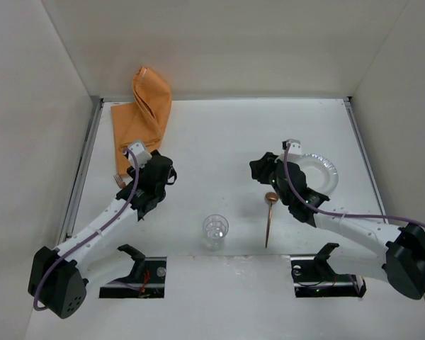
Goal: Set the dinner table for one person
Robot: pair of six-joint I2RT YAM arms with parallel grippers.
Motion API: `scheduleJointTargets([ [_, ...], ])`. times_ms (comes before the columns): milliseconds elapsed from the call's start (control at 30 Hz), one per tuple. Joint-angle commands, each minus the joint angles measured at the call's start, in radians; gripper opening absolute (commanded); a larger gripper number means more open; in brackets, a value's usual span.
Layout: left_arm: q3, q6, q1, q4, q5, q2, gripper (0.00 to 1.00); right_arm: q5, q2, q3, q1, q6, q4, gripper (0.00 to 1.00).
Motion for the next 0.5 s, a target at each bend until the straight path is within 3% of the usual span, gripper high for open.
scheduleJointTargets([
  [0,0.031,0.019,0.005,0.042,-0.038,-0.021,0.57,0.016,0.001,0.017,0.001,-0.016,0.052,0.48],
  [233,0.062,0.060,0.015,0.084,-0.033,0.026,0.58,0.013,0.027,0.025,0.001,-0.016,0.052,0.48],
  [367,0.093,0.109,0.010,0.122,-0.038,0.078,0.52,0.011,0.024,0.025,0.001,-0.016,0.052,0.48],
  [400,0.102,0.123,0.013,0.136,-0.038,0.092,0.49,0.010,0.024,0.025,0.001,-0.016,0.052,0.45],
  [467,0.122,0.152,0.025,0.179,-0.039,0.126,0.40,0.005,0.031,0.026,0.001,-0.018,0.051,0.27],
])
